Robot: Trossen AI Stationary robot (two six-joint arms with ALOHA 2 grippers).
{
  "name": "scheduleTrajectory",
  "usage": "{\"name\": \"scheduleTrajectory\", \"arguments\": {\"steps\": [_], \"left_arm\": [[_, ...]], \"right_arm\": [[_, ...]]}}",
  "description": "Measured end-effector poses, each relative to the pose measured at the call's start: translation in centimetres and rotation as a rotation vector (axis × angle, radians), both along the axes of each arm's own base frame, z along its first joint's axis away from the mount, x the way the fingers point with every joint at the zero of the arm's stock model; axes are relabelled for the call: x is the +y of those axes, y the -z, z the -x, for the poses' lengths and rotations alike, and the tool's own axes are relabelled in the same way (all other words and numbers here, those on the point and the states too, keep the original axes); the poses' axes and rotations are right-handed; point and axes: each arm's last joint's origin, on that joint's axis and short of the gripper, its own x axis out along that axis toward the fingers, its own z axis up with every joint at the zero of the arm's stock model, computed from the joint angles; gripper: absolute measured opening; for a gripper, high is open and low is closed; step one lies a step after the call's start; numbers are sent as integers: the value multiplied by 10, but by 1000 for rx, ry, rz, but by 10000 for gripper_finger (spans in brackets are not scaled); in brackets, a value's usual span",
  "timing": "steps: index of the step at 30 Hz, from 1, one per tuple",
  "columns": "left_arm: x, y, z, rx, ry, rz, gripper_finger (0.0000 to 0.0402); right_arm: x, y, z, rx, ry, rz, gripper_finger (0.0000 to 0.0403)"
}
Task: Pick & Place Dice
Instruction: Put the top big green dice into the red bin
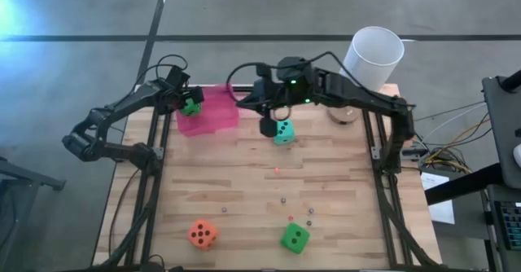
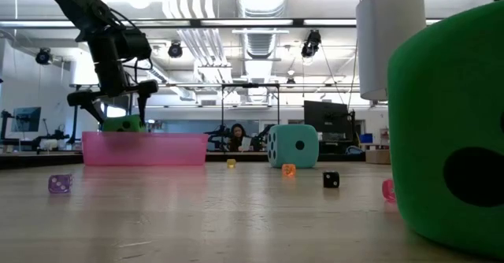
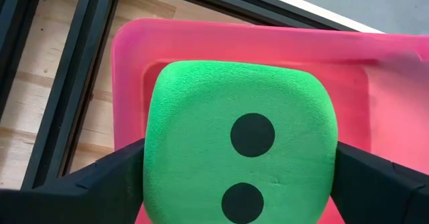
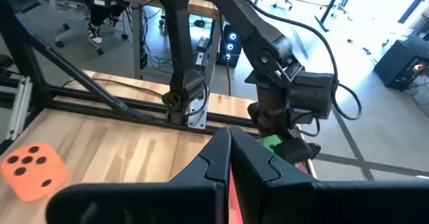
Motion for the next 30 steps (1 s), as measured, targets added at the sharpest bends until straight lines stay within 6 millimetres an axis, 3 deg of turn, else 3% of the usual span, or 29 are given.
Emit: {"name": "scheduleTrajectory", "arguments": {"steps": [6,21,30], "left_arm": [[0,0,0,0,0,0,398],[0,0,0,-2,-2,-2,396],[0,0,0,-1,1,-2,397]], "right_arm": [[4,-2,32,-45,8,-37,8],[13,52,78,-225,-44,-143,8],[16,60,102,-315,-43,-180,8]]}}
